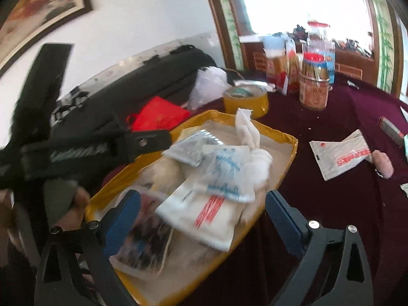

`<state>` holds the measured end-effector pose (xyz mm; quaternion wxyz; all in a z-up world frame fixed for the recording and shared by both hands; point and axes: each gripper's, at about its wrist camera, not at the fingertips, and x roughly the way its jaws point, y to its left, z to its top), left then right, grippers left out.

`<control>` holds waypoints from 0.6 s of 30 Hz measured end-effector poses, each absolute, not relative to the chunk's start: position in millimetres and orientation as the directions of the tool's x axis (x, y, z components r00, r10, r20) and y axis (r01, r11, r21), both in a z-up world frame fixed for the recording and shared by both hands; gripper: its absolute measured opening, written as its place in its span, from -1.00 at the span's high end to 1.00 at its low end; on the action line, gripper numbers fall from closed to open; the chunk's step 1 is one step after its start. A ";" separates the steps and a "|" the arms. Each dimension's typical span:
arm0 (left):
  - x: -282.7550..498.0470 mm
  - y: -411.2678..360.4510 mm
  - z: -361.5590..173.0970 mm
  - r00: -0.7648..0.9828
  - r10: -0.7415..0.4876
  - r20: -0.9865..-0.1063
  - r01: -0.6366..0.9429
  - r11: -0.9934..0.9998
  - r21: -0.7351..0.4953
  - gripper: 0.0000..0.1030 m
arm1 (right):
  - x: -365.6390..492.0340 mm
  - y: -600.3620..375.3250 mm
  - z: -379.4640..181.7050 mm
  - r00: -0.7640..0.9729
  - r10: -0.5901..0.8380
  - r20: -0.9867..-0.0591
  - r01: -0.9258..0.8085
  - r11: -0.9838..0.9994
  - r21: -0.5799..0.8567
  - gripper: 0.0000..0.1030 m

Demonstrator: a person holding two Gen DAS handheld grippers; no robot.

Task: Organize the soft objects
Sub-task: 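Lower both sachets into the tray and open both tools, then move both open tools back over the table toward the remaining items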

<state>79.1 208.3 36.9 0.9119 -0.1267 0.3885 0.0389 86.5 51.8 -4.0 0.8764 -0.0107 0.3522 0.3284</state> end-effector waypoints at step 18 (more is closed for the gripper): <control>34.3 59.5 65.8 0.781 -0.067 -0.621 -0.001 0.994 -0.109 -0.99 | 15.3 -94.5 6.0 0.777 0.373 -0.508 -0.322 0.928 0.189 -1.00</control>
